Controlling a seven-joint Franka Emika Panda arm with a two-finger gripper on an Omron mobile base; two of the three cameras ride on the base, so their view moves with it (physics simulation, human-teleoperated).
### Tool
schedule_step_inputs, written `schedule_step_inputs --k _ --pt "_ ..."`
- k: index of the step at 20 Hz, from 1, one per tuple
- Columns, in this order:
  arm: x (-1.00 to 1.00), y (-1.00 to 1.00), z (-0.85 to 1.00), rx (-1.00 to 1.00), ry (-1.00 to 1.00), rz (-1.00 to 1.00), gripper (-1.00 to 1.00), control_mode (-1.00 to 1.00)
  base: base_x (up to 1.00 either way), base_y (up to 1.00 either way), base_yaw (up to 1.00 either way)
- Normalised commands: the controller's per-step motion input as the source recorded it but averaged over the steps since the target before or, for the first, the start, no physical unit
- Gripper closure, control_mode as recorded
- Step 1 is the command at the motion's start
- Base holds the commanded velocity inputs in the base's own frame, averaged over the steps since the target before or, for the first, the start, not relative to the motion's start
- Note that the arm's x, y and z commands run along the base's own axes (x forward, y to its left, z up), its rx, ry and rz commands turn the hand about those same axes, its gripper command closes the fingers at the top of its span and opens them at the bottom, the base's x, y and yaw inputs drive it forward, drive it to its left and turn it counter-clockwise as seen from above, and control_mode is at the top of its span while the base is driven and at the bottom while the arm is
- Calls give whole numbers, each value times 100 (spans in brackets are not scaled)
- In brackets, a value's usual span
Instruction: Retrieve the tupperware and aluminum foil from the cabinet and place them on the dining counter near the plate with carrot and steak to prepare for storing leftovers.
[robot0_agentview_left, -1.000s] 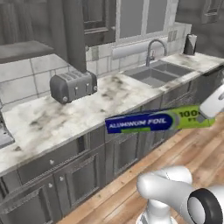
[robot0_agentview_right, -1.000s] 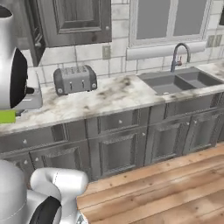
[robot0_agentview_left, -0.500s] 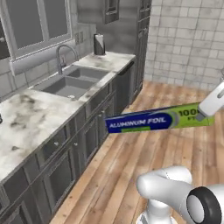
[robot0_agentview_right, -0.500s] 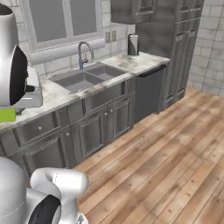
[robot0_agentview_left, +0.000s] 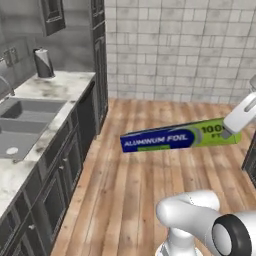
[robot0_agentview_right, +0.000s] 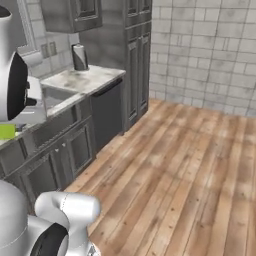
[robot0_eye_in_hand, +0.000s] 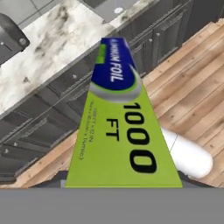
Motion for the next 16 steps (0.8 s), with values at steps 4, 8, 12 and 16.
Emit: schedule_step_inputs --k 4,8,12,16 --pt "0 0 0 0 0 0 100 100 100 18 -42" --pt "0 0 0 0 0 0 100 100 100 30 -37" --pt "0 0 0 0 0 0 100 100 100 29 -35" --pt "0 0 0 0 0 0 100 100 100 19 -35"
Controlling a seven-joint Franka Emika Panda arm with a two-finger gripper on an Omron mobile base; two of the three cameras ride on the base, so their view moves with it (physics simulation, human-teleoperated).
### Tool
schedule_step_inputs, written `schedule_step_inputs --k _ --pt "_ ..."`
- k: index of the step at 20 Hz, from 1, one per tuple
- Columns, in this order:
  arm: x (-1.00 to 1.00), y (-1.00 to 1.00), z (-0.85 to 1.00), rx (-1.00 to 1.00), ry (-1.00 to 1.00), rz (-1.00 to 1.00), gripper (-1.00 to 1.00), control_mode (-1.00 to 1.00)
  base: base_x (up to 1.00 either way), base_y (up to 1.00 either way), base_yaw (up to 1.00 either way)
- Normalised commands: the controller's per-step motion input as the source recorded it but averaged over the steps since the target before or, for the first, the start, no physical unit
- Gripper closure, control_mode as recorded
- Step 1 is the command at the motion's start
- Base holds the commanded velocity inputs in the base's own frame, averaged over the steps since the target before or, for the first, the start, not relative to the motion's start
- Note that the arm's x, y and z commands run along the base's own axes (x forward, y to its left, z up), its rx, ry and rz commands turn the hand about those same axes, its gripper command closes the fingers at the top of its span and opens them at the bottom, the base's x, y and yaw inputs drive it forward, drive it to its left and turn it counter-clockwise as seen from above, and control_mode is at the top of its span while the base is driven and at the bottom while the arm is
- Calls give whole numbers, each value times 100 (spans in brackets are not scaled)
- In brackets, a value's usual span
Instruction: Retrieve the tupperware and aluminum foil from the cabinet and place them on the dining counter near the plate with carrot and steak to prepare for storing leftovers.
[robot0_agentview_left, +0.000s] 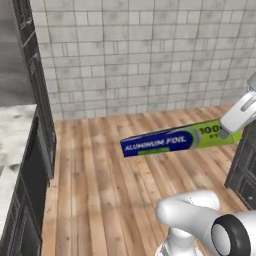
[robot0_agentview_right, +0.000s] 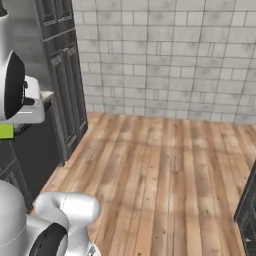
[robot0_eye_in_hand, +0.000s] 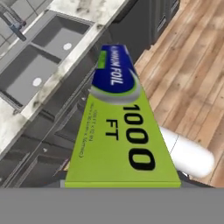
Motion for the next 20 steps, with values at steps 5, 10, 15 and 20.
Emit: schedule_step_inputs --k 5,10,15,20 --pt "0 0 0 0 0 0 100 100 100 9 -35" --pt "0 0 0 0 0 0 100 100 100 6 -38" --pt "0 0 0 0 0 0 100 100 100 8 -39" --pt "0 0 0 0 0 0 100 100 100 8 -37"
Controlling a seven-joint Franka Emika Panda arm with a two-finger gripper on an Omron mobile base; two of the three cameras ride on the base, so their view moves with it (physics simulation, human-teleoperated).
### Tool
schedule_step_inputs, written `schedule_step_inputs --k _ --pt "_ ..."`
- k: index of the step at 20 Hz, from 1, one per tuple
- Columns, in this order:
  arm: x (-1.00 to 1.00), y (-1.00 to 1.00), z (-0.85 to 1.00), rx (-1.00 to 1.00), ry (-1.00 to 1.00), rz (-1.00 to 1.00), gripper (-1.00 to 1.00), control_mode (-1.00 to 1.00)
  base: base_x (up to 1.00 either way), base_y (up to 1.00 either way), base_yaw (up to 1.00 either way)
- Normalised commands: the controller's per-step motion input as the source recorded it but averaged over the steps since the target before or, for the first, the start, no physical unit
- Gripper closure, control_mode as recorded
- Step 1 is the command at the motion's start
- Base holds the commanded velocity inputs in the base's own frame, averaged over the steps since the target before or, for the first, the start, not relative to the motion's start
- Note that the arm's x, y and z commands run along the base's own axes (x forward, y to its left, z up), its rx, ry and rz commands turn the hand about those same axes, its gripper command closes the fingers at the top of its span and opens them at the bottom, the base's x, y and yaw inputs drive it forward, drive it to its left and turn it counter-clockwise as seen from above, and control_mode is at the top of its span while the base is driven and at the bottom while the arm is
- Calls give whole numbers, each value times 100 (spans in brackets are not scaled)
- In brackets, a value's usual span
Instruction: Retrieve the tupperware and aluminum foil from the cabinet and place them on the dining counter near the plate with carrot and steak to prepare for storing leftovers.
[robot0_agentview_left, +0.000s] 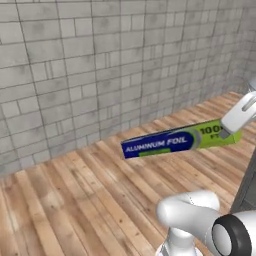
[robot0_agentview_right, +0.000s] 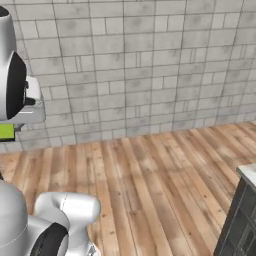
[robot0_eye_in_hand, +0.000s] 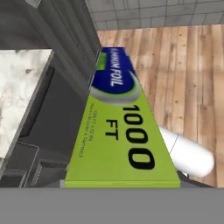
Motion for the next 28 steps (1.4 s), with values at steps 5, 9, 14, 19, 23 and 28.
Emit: schedule_step_inputs --k 5,9,14,19,23,28 --pt "0 0 0 0 0 0 100 100 100 6 -37" --pt "0 0 0 0 0 0 100 100 100 1 -40" --pt "0 0 0 0 0 0 100 100 100 0 -44" --pt "0 0 0 0 0 0 100 100 100 0 -46" --pt "0 0 0 0 0 0 100 100 100 0 -47" --pt "0 0 0 0 0 0 100 100 100 0 -47"
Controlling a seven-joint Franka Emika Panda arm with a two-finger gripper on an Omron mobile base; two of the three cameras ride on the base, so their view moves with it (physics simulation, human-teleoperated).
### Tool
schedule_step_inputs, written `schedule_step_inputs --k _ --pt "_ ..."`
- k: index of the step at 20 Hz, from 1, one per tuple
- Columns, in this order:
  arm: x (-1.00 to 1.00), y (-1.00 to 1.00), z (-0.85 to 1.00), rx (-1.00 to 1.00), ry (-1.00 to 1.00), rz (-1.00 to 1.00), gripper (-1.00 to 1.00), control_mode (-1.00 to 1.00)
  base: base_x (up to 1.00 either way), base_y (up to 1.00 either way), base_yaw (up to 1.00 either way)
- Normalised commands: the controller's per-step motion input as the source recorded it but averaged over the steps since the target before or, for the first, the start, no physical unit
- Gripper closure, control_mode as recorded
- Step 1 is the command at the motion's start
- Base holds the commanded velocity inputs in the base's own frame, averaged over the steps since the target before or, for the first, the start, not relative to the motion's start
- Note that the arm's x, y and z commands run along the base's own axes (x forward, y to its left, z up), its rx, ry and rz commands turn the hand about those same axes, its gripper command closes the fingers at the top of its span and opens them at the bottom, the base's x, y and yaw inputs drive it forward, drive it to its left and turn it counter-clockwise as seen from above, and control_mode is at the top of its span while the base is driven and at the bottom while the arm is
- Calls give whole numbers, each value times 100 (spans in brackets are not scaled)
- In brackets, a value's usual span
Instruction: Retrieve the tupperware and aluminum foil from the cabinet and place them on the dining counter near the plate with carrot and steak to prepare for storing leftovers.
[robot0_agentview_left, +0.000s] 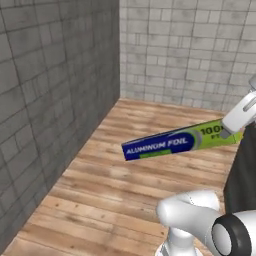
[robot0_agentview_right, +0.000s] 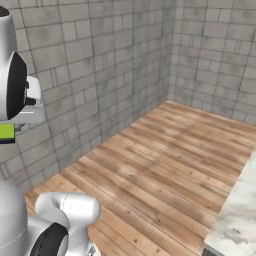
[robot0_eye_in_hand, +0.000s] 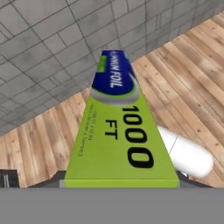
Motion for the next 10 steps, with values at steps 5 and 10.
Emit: schedule_step_inputs --k 5,10 --pt "0 0 0 0 0 0 100 100 100 0 -47" --pt "0 0 0 0 0 0 100 100 100 1 -49"
